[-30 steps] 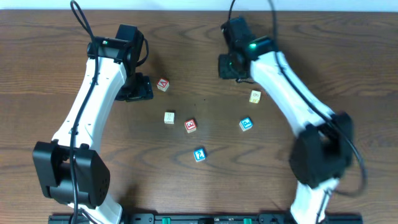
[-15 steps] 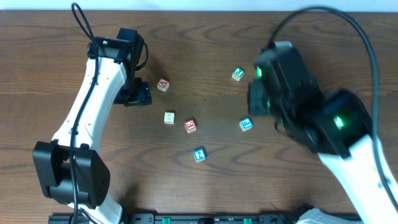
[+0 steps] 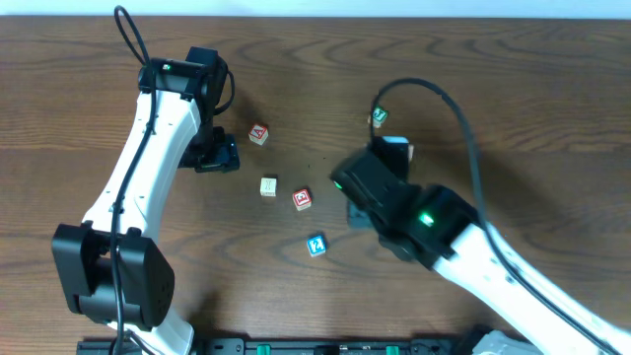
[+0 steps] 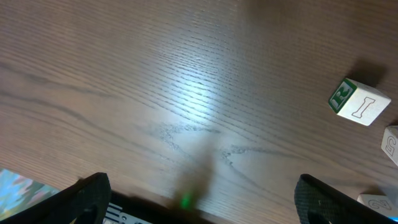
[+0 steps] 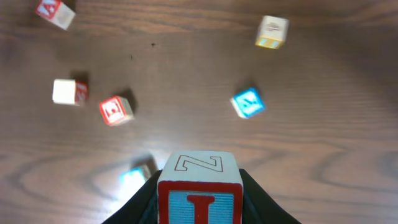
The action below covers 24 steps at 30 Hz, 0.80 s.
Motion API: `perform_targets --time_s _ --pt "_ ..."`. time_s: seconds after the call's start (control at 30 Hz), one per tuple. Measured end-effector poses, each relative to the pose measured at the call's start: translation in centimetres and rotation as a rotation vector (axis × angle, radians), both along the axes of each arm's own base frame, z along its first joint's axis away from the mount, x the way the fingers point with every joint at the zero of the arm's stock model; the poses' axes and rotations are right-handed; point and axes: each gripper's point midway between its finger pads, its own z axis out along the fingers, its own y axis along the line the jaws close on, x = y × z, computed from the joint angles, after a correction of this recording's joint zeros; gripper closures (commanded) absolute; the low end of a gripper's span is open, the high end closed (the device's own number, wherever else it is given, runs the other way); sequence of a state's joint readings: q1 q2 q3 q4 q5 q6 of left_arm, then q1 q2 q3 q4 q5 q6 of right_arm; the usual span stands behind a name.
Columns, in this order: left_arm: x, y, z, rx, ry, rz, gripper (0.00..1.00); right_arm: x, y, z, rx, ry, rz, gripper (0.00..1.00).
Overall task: Spell out Ai2
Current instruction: 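Lift the red I block and swing the right arm toward center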
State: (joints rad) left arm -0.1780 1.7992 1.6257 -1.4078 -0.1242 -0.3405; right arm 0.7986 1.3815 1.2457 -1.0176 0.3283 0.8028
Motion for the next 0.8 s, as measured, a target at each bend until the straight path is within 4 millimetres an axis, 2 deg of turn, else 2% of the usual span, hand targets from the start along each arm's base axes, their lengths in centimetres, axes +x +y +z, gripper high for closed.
perform_targets --time_s 0.07,0.17,0.2,0.27,0.4,0.53,0.8 --pt "0.0 0.0 0.0 0.0 0.001 0.0 0.05 1.0 0.6 -1.3 0.008 0.024 -0.017 0.7" --pt "0.0 0.0 0.0 0.001 0.002 0.0 0.05 3.7 1.6 -4.1 0.055 0.068 -0.054 0.73" --pt "0.0 0.0 0.0 0.0 0.002 0.0 0.05 4.8 1.8 -5.9 0.077 0.113 -0.075 0.75" --pt "0.0 0.0 0.0 0.0 -0.001 0.0 0.05 5.8 1.4 -8.2 0.092 0.172 -0.104 0.74" --pt "0.1 0.0 0.0 -0.001 -0.006 0.0 0.05 7.5 0.7 -11.2 0.126 0.272 -0.155 0.73" --pt "0.5 -0.1 0.0 -0.004 -0.021 0.0 0.05 9.4 1.1 -12.1 0.148 0.31 -0.16 0.73" --pt "0.6 -0.1 -0.1 -0.005 -0.026 0.0 0.05 12.6 3.5 -11.0 0.147 0.346 -0.119 0.74"
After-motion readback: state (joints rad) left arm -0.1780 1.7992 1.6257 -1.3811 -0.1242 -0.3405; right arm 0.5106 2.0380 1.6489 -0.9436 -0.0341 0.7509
